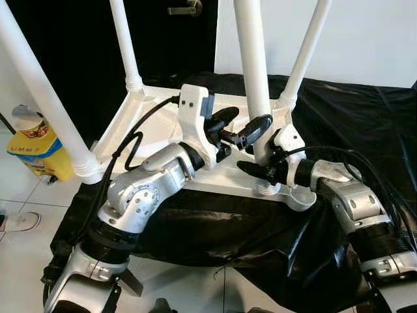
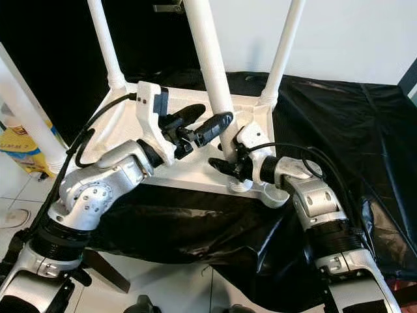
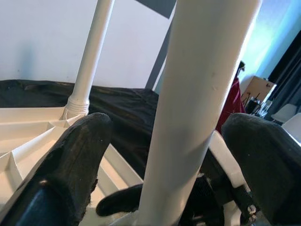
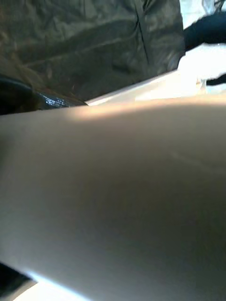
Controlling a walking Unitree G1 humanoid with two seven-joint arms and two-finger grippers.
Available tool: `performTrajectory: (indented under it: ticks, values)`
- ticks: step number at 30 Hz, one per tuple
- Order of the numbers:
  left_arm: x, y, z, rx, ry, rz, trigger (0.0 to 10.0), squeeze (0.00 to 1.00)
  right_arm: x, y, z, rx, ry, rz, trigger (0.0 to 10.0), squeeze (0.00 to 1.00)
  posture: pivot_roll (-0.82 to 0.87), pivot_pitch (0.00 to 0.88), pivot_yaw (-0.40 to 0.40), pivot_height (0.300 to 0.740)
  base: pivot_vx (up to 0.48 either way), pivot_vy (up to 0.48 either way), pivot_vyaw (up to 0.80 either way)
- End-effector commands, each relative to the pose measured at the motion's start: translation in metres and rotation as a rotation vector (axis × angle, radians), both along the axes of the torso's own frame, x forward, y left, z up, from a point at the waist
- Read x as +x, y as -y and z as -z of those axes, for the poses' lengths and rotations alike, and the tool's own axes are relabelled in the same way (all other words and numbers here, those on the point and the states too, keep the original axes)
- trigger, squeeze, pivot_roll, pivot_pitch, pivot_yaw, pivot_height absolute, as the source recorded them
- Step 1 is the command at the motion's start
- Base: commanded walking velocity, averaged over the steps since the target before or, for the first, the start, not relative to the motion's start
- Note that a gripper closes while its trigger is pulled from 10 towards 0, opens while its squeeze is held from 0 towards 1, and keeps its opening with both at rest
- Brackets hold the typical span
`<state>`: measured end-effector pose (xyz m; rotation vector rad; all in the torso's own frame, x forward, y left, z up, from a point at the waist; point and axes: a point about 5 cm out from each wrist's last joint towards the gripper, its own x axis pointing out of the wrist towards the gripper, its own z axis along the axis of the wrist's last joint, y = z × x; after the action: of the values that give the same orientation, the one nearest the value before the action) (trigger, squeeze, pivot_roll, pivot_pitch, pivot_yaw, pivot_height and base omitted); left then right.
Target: Building children table
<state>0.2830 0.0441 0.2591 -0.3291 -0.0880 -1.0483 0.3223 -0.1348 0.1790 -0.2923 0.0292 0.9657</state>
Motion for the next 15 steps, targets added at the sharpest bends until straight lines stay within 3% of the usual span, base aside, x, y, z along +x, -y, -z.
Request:
performTrajectory:
  ticks: [1, 8, 12, 15]
  values:
    - [-0.034, 0.008, -0.013, -0.048, 0.235, 0.634, 10.0, 0.00, 0.000, -0.002, 0.001, -0.003, -0.025, -0.034, 10.0, 0.00, -0.01, 0.000, -0.077, 0.740, 0.000, 0.000, 0.00]
    - [-0.036, 0.008, -0.017, -0.044, 0.246, 0.668, 10.0, 0.00, -0.009, -0.009, 0.006, 0.034, -0.132, -0.168, 10.0, 0.00, 0.00, 0.000, -0.092, 0.740, 0.000, 0.000, 0.00]
    - [-0.036, 0.006, -0.018, -0.035, 0.233, 0.664, 10.0, 0.00, -0.016, -0.007, 0.010, 0.053, -0.248, -0.266, 10.0, 0.00, 0.00, 0.000, -0.103, 0.740, 0.000, 0.000, 0.00]
    - [-0.035, 0.006, -0.018, -0.032, 0.229, 0.662, 10.0, 0.00, -0.017, -0.006, 0.010, 0.049, -0.265, -0.300, 10.0, 0.00, 0.00, 0.000, -0.105, 0.740, 0.000, 0.000, 0.00]
